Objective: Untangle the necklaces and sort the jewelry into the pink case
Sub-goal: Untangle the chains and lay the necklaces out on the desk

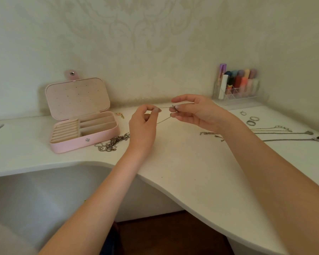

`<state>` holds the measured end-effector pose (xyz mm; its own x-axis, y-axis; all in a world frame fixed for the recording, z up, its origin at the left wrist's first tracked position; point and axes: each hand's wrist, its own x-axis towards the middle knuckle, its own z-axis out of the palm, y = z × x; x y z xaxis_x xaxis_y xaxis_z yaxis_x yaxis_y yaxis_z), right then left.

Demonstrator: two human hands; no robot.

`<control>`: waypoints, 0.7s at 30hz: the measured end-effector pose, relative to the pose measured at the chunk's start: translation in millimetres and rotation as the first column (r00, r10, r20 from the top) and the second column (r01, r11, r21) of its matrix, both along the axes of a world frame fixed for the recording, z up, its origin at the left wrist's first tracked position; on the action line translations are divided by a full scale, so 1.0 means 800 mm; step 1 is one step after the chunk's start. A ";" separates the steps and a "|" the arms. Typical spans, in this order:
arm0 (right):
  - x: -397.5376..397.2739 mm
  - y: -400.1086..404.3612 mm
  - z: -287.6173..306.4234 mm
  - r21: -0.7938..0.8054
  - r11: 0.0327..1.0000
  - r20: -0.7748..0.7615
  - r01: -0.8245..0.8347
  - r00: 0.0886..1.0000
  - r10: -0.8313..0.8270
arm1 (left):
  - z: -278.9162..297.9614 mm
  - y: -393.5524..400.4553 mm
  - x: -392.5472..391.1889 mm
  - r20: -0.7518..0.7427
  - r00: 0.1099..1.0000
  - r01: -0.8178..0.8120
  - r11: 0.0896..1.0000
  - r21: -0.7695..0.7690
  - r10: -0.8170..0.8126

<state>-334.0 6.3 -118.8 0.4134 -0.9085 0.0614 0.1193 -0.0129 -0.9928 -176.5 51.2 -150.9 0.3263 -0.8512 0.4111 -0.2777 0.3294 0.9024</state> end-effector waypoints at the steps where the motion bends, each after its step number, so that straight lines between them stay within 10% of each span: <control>1: 0.000 0.000 0.000 0.021 1.000 0.012 -0.018 1.000 0.018 | 0.001 0.001 0.000 -0.007 1.000 -0.005 1.000 0.000 0.005; 14: 0.000 0.007 0.000 0.121 0.980 0.086 -0.159 0.985 0.149 | 0.001 0.005 0.000 0.037 0.999 0.012 1.000 -0.022 -0.012; 21: -0.020 0.008 0.017 0.135 0.985 0.187 0.108 0.973 -0.133 | -0.006 0.000 0.000 0.205 0.977 0.066 0.998 0.009 -0.066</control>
<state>-350.1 12.6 -105.4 0.2914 -0.9565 0.0145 0.3155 0.0817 -0.9454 -176.8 51.4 -155.6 0.1786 -0.8691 0.4613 -0.4343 0.3511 0.8295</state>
